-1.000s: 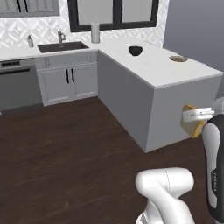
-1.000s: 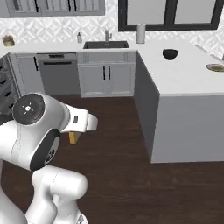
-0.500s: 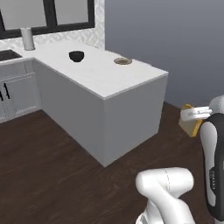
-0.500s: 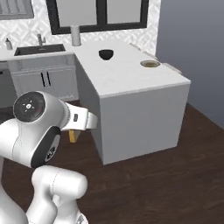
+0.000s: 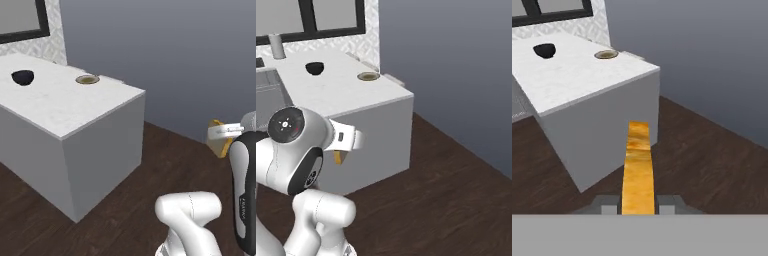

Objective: Start the toaster. Once the lever pops up, take the bread to the plate on the dining counter.

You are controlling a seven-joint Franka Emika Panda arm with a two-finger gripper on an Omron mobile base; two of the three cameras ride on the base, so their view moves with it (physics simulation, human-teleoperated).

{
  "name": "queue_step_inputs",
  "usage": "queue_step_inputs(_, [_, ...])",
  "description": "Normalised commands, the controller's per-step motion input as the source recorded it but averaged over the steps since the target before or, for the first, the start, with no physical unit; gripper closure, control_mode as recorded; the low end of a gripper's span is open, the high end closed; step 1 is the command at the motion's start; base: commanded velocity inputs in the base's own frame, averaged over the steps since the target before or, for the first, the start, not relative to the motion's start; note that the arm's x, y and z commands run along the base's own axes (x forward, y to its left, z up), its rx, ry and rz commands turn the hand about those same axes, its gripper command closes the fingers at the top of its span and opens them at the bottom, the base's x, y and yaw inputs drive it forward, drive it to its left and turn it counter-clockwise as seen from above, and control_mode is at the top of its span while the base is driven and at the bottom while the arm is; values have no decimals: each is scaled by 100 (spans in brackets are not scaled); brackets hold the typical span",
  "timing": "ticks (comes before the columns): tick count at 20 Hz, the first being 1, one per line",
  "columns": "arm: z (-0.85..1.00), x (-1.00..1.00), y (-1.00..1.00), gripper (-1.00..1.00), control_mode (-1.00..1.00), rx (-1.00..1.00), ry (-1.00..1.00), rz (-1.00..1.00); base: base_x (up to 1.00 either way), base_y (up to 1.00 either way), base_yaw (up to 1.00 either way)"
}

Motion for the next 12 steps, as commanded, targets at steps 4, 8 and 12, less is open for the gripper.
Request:
queue_step_inputs(4, [0, 0, 0, 100, 100, 0, 0, 0, 100, -57, -4])
queue_step_inputs(8, [0, 0, 0, 100, 100, 0, 0, 0, 100, -68, 6])
queue_step_inputs(12, [0, 0, 0, 100, 100, 0, 0, 0, 100, -55, 24])
